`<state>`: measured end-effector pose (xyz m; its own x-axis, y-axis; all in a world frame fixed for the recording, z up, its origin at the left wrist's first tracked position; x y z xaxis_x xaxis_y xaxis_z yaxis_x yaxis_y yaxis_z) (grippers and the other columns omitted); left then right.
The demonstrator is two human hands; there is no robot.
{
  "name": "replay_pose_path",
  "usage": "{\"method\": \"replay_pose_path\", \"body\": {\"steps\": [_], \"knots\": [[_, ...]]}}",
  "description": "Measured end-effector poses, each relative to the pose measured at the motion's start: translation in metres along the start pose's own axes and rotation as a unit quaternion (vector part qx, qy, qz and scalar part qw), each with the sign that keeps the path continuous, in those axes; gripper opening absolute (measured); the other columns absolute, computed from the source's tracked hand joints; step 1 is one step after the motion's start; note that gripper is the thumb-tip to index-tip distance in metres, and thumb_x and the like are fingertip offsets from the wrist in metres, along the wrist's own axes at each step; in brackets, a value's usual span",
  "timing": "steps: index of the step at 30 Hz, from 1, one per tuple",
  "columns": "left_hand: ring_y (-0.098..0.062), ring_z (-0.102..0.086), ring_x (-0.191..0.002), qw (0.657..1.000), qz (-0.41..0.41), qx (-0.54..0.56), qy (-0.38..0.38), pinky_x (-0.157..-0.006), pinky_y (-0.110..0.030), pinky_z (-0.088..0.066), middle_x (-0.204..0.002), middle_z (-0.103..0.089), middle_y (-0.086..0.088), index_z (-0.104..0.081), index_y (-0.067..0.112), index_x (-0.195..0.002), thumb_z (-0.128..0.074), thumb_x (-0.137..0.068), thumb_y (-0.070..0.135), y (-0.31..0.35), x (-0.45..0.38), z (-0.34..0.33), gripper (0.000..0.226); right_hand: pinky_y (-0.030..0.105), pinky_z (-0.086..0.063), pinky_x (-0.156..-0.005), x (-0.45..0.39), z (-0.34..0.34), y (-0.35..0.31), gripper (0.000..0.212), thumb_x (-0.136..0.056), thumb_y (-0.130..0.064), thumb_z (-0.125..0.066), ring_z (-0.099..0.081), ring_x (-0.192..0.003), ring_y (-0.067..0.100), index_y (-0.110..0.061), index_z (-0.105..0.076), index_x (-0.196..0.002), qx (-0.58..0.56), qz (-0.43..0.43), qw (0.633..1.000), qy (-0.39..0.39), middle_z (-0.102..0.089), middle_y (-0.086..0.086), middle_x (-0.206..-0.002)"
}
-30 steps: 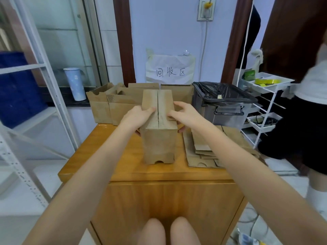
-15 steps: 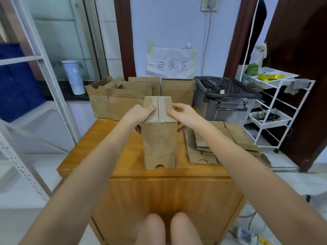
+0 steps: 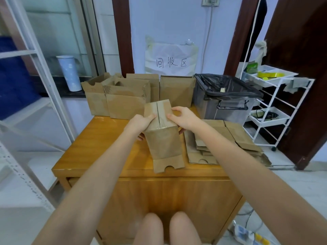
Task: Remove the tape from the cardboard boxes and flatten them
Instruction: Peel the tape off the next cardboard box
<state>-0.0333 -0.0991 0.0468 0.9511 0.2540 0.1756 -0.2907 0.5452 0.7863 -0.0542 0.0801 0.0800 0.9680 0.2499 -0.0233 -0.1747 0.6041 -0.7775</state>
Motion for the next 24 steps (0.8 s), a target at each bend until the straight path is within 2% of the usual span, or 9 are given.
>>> {"method": "replay_pose_path", "body": {"steps": [3, 7, 8, 10, 12, 15, 17, 21, 24], "knots": [[-0.029, -0.068, -0.076, 0.999, -0.012, -0.044, 0.016, -0.074, -0.043, -0.06, -0.093, -0.068, -0.01, -0.058, 0.007, -0.117, -0.051, -0.083, 0.069, 0.009, -0.006, 0.0, 0.07, 0.032, -0.059, -0.053, 0.004, -0.005, 0.014, 0.059, -0.096, -0.035, -0.054, -0.063, -0.096, 0.022, -0.017, -0.031, -0.147, -0.057, -0.019, 0.998, -0.008, -0.054, 0.012, -0.133], [-0.027, -0.068, -0.084, 0.995, -0.013, -0.091, 0.047, -0.08, -0.04, -0.058, -0.1, -0.069, -0.007, -0.059, 0.01, -0.116, -0.049, -0.081, 0.072, 0.01, -0.014, 0.003, 0.072, 0.027, -0.058, -0.058, 0.004, -0.007, 0.019, 0.052, -0.097, -0.034, -0.053, -0.06, -0.096, 0.019, -0.017, -0.038, -0.143, -0.076, -0.014, 0.997, 0.022, -0.055, 0.01, -0.127], [-0.026, -0.066, -0.091, 0.99, -0.028, -0.116, 0.073, -0.083, -0.038, -0.055, -0.106, -0.067, -0.006, -0.056, 0.012, -0.12, -0.05, -0.081, 0.072, 0.013, -0.015, 0.006, 0.072, 0.027, -0.057, -0.066, 0.002, -0.004, 0.014, 0.047, -0.096, -0.034, -0.054, -0.058, -0.103, 0.02, -0.017, -0.043, -0.139, -0.031, 0.007, 0.999, 0.038, -0.053, 0.008, -0.129], [-0.026, -0.06, -0.107, 0.971, -0.088, -0.169, 0.147, -0.082, -0.034, -0.048, -0.12, -0.06, -0.004, -0.05, 0.018, -0.128, -0.055, -0.083, 0.067, 0.027, -0.01, 0.015, 0.066, 0.03, -0.049, -0.086, 0.0, 0.003, -0.005, 0.034, -0.095, -0.033, -0.055, -0.053, -0.112, 0.02, -0.016, -0.058, -0.125, 0.147, 0.088, 0.981, 0.085, -0.052, 0.006, -0.128], [-0.026, -0.056, -0.111, 0.952, -0.145, -0.191, 0.188, -0.08, -0.035, -0.045, -0.122, -0.057, -0.004, -0.05, 0.024, -0.127, -0.059, -0.084, 0.06, 0.038, -0.006, 0.017, 0.056, 0.035, -0.047, -0.09, 0.006, -0.001, -0.026, 0.026, -0.095, -0.034, -0.055, -0.052, -0.108, 0.02, -0.015, -0.068, -0.109, 0.274, 0.18, 0.938, 0.108, -0.057, 0.004, -0.12], [-0.026, -0.058, -0.104, 0.948, -0.159, -0.195, 0.197, -0.077, -0.035, -0.047, -0.116, -0.059, -0.003, -0.064, 0.029, -0.106, -0.061, -0.086, 0.054, 0.041, -0.008, 0.018, 0.032, 0.039, -0.049, -0.085, 0.019, -0.013, -0.04, 0.036, -0.096, -0.043, -0.05, -0.057, -0.099, 0.017, -0.015, -0.072, -0.101, 0.279, 0.254, 0.924, 0.057, -0.067, 0.001, -0.107], [-0.025, -0.06, -0.1, 0.945, -0.161, -0.195, 0.206, -0.076, -0.035, -0.049, -0.111, -0.062, -0.002, -0.068, 0.031, -0.096, -0.063, -0.085, 0.053, 0.042, -0.008, 0.021, 0.024, 0.037, -0.048, -0.091, 0.025, -0.017, -0.039, 0.042, -0.089, -0.051, -0.057, -0.057, -0.106, 0.015, -0.019, -0.068, -0.113, 0.27, 0.263, 0.926, 0.007, -0.065, -0.001, -0.116], [-0.024, -0.059, -0.101, 0.946, -0.165, -0.189, 0.207, -0.078, -0.037, -0.051, -0.11, -0.062, -0.001, -0.071, 0.029, -0.098, -0.062, -0.086, 0.05, 0.042, -0.007, 0.017, 0.026, 0.038, -0.043, -0.1, 0.035, -0.024, -0.027, 0.071, -0.076, -0.056, -0.071, -0.051, -0.121, 0.019, -0.018, -0.052, -0.133, 0.342, 0.281, 0.896, -0.034, -0.055, 0.002, -0.132], [-0.023, -0.057, -0.098, 0.963, -0.179, -0.119, 0.166, -0.078, -0.033, -0.046, -0.105, -0.059, -0.002, -0.07, 0.022, -0.101, -0.047, -0.097, 0.042, 0.035, -0.014, 0.012, 0.03, 0.037, -0.04, -0.104, 0.04, -0.027, -0.021, 0.08, -0.073, -0.053, -0.075, -0.047, -0.125, 0.02, -0.017, -0.046, -0.137, 0.336, 0.284, 0.898, -0.027, -0.05, 0.003, -0.139]]}}
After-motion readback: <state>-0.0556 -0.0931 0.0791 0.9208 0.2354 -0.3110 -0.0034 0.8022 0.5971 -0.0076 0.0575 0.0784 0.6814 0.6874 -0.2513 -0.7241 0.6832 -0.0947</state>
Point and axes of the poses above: each hand's wrist, its own x-axis away from the middle knuckle, its own z-axis out of the back of the hand, y = z × x, the point moved 9 cm from there along -x, towards the middle knuckle
